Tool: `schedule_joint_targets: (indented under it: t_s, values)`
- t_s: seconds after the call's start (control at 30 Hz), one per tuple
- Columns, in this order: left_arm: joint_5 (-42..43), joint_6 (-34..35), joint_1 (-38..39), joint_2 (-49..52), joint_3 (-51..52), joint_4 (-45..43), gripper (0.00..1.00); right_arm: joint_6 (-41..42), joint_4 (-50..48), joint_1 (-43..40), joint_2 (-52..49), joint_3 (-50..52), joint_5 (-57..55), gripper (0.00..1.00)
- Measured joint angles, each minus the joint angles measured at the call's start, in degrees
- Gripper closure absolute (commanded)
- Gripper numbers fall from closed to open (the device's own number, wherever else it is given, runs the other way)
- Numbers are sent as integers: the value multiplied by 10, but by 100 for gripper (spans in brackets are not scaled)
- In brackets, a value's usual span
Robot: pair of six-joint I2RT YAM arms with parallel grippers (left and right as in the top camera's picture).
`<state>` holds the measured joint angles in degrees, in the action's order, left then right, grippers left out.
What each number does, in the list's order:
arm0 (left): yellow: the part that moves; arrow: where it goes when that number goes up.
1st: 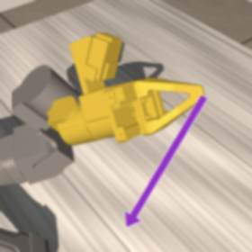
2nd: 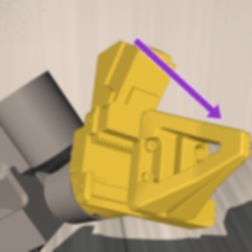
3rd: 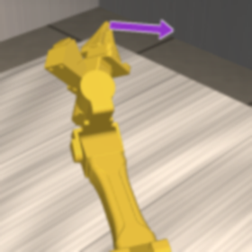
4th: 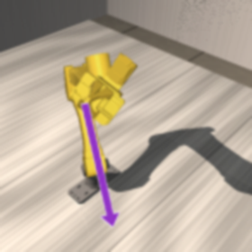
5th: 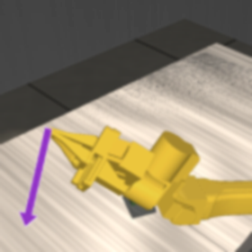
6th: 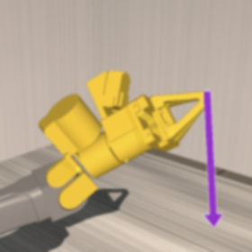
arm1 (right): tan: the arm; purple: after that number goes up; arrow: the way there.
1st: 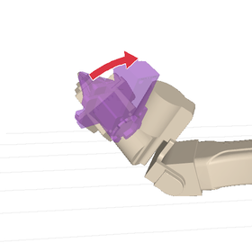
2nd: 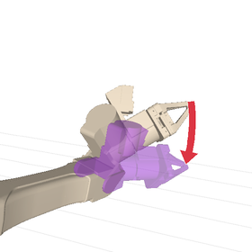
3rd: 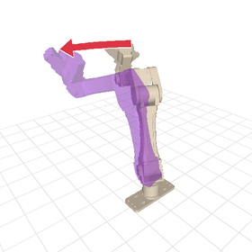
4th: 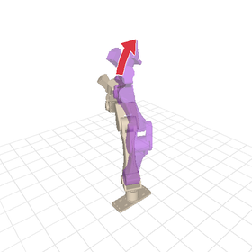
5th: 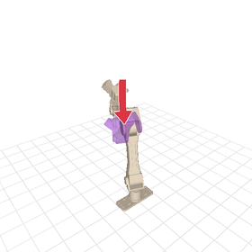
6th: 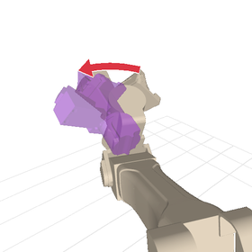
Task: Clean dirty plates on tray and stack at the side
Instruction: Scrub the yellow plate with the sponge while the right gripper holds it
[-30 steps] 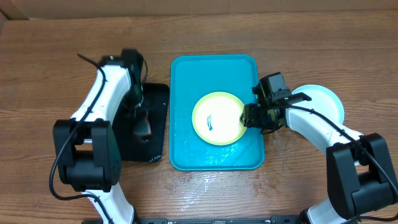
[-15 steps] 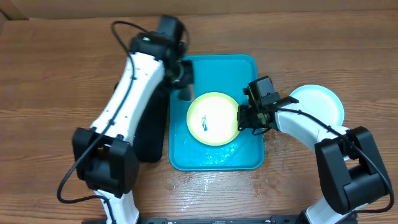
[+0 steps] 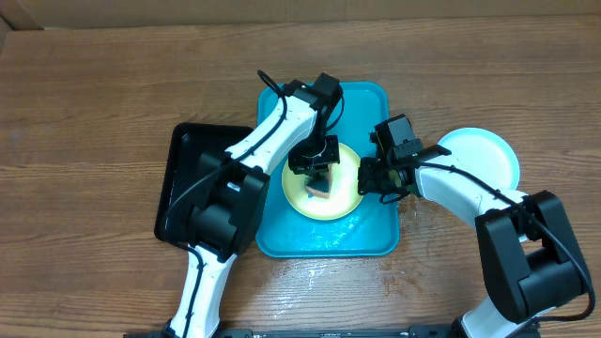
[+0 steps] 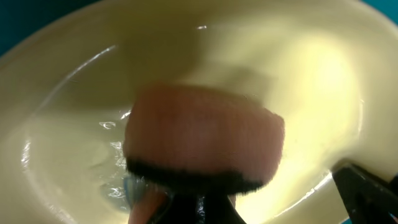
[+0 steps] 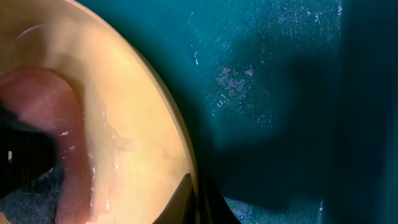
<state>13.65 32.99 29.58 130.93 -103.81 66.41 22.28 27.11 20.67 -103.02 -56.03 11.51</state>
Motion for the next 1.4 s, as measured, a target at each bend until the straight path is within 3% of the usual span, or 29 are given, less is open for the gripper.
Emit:
schedule_joint_targets:
  t_s: [0.17, 0.37, 0.5, 0.6, 0.83, 1.03, 1.23, 1.4]
  values:
    - [-32, 13, 0, 0, -4, 26, 96, 2, 0, 0, 0, 0, 0, 96]
    - [-162, 25, 8, 0, -5, 71, 96, 2, 0, 0, 0, 0, 0, 96]
    - [-200, 31, 8, 0, -4, 71, 96, 2, 0, 0, 0, 0, 0, 96]
    - [-190, 31, 8, 0, -4, 58, 96, 2, 0, 0, 0, 0, 0, 96]
    - [-45, -17, 12, 0, -2, -35, 96, 2, 4, 0, 0, -1, -4, 96]
    - [36, -49, 51, 2, -2, -20, 96, 2, 5, 0, 0, -1, -4, 96]
    - [23, -60, 55, 3, -2, 27, 96, 2, 7, -2, 0, -2, -4, 96]
    - [-59, -45, 45, 3, -2, 62, 96, 2, 6, -1, 0, -2, -4, 96]
